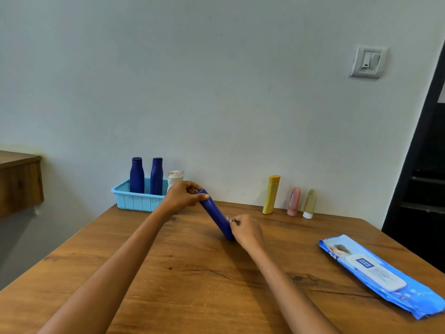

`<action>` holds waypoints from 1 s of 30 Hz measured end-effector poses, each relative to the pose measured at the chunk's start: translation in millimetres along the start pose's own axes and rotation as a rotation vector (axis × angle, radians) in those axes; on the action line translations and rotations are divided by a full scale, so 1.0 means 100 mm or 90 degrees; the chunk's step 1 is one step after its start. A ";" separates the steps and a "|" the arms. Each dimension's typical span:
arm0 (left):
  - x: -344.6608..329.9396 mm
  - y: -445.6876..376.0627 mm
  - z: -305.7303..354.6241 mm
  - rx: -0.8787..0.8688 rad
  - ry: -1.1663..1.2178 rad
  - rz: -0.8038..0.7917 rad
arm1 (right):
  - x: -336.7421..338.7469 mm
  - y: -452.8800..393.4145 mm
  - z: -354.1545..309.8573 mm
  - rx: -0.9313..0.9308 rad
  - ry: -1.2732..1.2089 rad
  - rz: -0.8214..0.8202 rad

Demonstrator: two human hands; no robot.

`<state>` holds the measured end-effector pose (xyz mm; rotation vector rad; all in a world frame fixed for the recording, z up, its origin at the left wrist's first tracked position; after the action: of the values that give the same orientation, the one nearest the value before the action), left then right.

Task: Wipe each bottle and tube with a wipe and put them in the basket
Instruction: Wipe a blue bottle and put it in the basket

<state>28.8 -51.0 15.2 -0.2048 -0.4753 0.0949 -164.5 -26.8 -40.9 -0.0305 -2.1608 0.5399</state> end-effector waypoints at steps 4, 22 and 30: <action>0.02 0.02 0.03 -0.006 -0.011 0.026 | 0.05 -0.07 -0.16 0.023 -0.056 0.009; 0.00 0.12 0.35 -0.075 -0.057 0.125 | 0.35 -0.04 -0.61 0.192 -0.211 0.228; 0.03 0.08 0.13 0.035 -0.046 0.118 | 0.19 0.01 -0.19 0.113 -0.169 0.105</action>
<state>24.6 -40.5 26.1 -0.1907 -0.5248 0.2967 -161.8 -14.6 -17.1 -0.0414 -2.3720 0.8721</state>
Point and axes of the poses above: each hand's wrist, its own y-axis away from the middle knuckle, its own x-axis out of the back of the hand, z = x × y, the point moved 10 cm from there along -y, towards the middle knuckle, and after that the axes turned 12 degrees about x, right-handed, at the moved point
